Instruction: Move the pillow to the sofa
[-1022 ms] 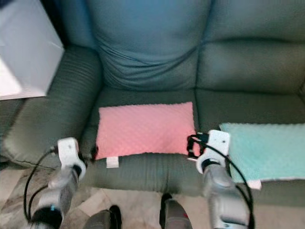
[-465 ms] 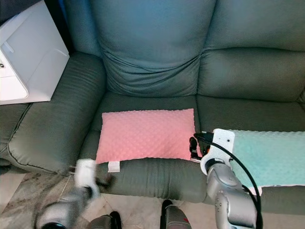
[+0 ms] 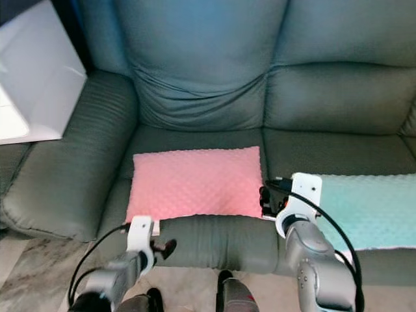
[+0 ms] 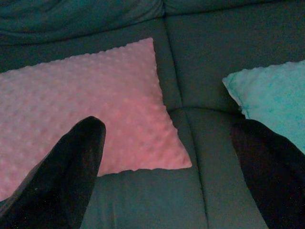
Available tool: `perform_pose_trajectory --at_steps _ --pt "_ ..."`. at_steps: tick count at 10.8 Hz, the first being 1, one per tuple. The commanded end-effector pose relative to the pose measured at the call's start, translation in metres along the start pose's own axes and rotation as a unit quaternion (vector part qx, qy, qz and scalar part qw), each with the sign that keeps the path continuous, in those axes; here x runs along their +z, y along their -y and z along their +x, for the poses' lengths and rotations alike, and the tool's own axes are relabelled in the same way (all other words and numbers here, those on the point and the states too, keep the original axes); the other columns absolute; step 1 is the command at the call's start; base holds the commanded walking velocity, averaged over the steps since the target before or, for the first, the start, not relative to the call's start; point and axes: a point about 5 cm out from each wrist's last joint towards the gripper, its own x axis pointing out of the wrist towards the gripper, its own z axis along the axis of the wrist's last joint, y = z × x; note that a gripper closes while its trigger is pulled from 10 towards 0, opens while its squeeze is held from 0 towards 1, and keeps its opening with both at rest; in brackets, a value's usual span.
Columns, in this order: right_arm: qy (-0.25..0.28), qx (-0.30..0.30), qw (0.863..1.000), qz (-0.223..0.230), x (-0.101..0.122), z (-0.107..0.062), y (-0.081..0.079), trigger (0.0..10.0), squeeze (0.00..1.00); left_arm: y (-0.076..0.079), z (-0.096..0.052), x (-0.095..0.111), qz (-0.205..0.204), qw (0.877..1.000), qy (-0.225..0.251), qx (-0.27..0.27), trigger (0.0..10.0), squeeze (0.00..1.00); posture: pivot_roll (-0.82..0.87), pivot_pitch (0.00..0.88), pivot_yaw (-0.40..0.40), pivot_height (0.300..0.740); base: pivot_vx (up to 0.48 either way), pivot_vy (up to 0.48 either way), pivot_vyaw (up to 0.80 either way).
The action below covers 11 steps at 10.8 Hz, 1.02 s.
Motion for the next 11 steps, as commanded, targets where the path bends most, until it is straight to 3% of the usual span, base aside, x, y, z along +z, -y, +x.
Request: perform_pose_trajectory --at_steps 1,3,7,9,11 --pt "0.006 -0.001 1.000 0.002 0.005 -0.004 0.001 10.0 0.00 -0.002 0.001 -0.009 -0.002 1.000 -0.014 0.010 10.0 0.00 -0.28 0.308 -0.002 0.740 0.000 0.000 0.00" --pt "0.022 0.016 1.000 0.011 0.017 -0.013 -0.003 10.0 0.00 -0.001 0.005 0.000 -0.003 1.000 0.007 0.020 10.0 0.00 -0.31 0.331 -0.014 0.740 0.000 0.000 0.00" --pt "0.007 0.016 1.000 0.005 0.022 -0.024 0.000 10.0 0.00 -0.005 0.007 -0.005 -0.002 0.999 0.007 0.053 10.0 0.00 -0.36 0.374 -0.040 0.740 0.000 0.000 0.00" --pt "0.023 0.023 0.999 0.011 0.029 -0.025 -0.002 10.0 0.00 -0.011 0.006 0.005 -0.039 0.996 0.047 0.065 10.0 0.00 -0.37 0.377 -0.045 0.740 0.000 0.000 0.00" --pt "0.039 0.040 0.998 0.016 0.037 -0.027 -0.007 10.0 0.00 -0.013 0.007 0.016 -0.035 0.995 0.066 0.072 10.0 0.00 -0.38 0.377 -0.049 0.740 0.000 0.000 0.00"
